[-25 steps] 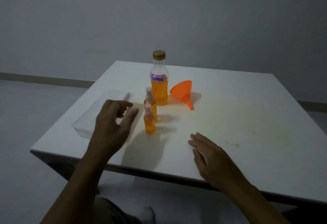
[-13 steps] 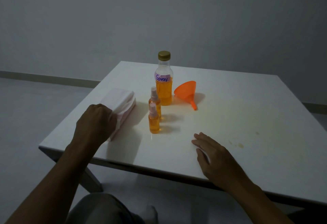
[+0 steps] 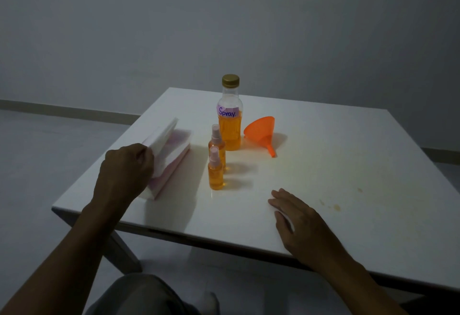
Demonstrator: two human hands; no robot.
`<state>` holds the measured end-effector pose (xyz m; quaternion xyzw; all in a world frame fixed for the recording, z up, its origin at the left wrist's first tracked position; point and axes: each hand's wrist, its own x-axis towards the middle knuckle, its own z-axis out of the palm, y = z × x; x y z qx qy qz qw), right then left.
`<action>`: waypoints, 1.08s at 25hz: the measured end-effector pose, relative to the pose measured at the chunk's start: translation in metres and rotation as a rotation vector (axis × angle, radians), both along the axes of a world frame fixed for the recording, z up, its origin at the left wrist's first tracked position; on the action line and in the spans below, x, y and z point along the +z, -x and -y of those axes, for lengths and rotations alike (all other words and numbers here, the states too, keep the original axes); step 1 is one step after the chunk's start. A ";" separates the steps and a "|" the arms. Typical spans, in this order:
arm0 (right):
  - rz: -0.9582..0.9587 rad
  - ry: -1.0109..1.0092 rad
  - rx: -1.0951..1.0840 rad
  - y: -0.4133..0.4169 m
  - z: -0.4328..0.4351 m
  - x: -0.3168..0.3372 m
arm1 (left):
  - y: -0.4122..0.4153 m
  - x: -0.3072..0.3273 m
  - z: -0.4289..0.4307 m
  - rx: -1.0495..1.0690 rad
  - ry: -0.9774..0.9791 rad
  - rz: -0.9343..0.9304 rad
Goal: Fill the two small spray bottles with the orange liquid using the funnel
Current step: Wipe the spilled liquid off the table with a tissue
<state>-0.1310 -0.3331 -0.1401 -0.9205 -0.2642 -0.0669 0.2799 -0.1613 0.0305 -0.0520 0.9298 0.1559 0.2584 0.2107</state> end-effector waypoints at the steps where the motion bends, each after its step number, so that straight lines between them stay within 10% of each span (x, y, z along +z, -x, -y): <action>1: 0.000 -0.001 0.001 0.000 0.000 0.000 | 0.002 0.001 0.000 0.003 0.013 0.030; 11: -0.084 -0.198 0.004 0.004 -0.001 0.025 | 0.024 0.042 0.031 -0.253 0.060 0.184; 20: -0.772 -0.712 0.340 0.019 0.039 0.113 | 0.034 0.059 0.142 -1.134 0.453 -0.402; 27: -0.708 -0.813 -0.268 0.003 0.106 0.109 | -0.030 0.008 0.200 -0.851 0.977 -0.526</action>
